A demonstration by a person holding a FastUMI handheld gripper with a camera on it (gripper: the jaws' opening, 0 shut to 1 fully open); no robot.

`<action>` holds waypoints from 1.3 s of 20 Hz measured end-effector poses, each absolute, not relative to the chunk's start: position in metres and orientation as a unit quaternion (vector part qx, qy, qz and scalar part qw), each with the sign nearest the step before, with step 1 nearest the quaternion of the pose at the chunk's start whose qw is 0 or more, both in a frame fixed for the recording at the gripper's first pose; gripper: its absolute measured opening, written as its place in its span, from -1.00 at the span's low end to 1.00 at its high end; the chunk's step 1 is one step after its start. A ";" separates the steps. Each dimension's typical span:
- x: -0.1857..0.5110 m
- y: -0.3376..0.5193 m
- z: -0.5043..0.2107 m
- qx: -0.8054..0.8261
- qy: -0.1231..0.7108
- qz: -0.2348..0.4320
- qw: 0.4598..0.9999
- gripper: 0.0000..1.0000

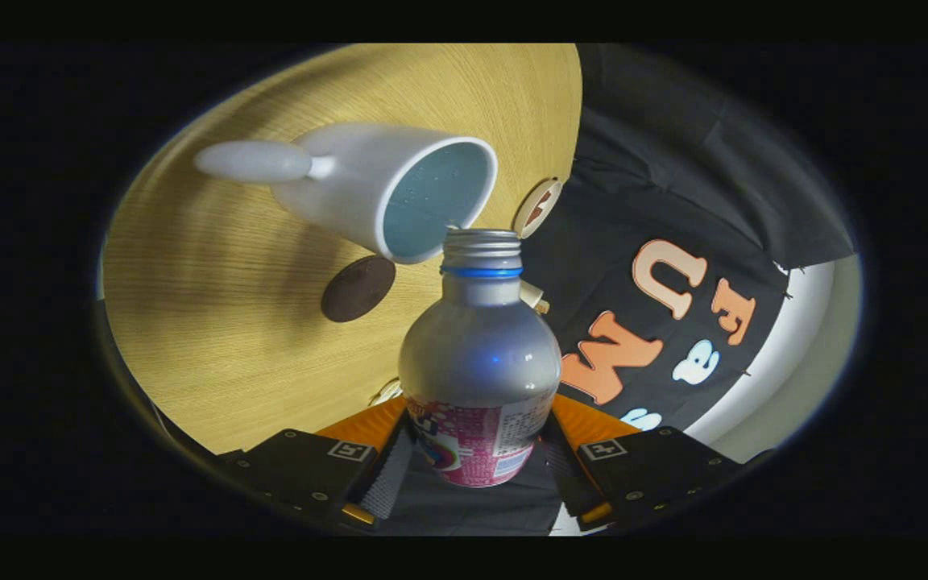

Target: Take the bottle from table, then pour the juice into the cup, finally place the bottle on the coaster

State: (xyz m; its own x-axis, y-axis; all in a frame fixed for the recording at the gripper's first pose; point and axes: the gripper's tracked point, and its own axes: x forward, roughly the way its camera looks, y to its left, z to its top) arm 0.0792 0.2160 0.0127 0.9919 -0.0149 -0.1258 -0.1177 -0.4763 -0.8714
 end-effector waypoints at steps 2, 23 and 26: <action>0.079 0.217 0.010 -0.859 0.041 0.053 0.507 0.57; 0.080 0.223 0.014 -0.886 0.038 0.052 0.460 0.56; 0.079 0.228 0.015 -0.896 0.030 0.049 0.439 0.56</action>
State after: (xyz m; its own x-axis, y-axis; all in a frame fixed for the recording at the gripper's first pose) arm 0.0791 0.2280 0.0154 0.9934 -0.0115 -0.1145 -0.0975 -0.6122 -0.7847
